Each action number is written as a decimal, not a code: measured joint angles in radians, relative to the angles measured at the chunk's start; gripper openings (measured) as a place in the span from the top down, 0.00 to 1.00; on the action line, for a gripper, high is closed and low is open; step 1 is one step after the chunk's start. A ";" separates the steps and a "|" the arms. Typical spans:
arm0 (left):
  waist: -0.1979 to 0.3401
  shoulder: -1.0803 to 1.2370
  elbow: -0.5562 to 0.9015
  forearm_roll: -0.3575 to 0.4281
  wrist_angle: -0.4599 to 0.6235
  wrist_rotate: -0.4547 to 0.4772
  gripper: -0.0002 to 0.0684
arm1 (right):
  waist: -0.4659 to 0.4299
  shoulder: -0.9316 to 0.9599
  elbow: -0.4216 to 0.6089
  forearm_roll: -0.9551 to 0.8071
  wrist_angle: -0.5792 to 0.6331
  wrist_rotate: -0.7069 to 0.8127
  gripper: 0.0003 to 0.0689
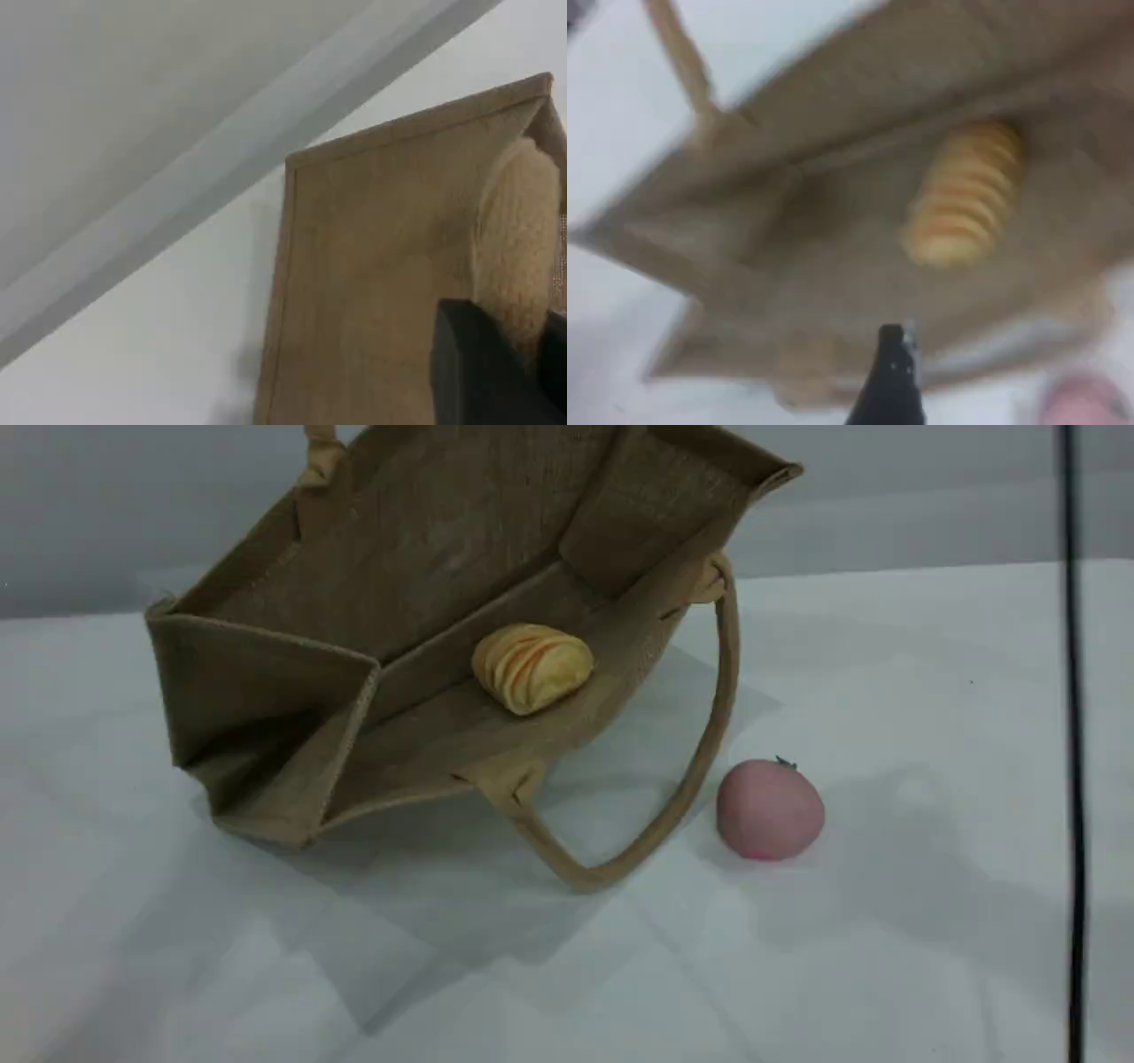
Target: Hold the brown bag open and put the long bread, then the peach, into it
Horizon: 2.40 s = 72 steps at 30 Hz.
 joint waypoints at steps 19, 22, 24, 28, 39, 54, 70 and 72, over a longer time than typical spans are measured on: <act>0.000 0.000 0.000 0.000 0.000 0.000 0.85 | 0.002 0.145 0.061 -0.410 0.088 0.343 0.17; 0.000 0.000 0.000 0.000 -0.001 0.000 0.85 | 0.002 0.204 0.061 -0.351 0.055 0.305 0.17; 0.000 0.000 0.000 0.000 -0.001 0.000 0.85 | 0.002 0.248 0.061 -0.320 0.041 0.281 0.17; 0.000 0.000 0.000 0.000 -0.001 0.000 0.85 | 0.002 0.326 0.061 -0.268 -0.003 0.245 0.17; 0.000 0.000 0.000 0.000 -0.001 0.000 0.85 | 0.002 0.496 0.061 -0.121 -0.147 0.090 0.17; 0.000 0.000 0.000 0.000 0.000 -0.001 0.85 | 0.002 0.593 0.060 -0.024 -0.252 -0.030 0.17; 0.000 0.000 0.000 -0.001 0.000 -0.002 0.85 | 0.002 0.623 0.060 -0.025 -0.269 -0.051 0.74; 0.000 0.000 0.000 -0.001 0.000 -0.002 0.85 | 0.002 0.610 0.060 -0.033 -0.253 -0.070 0.89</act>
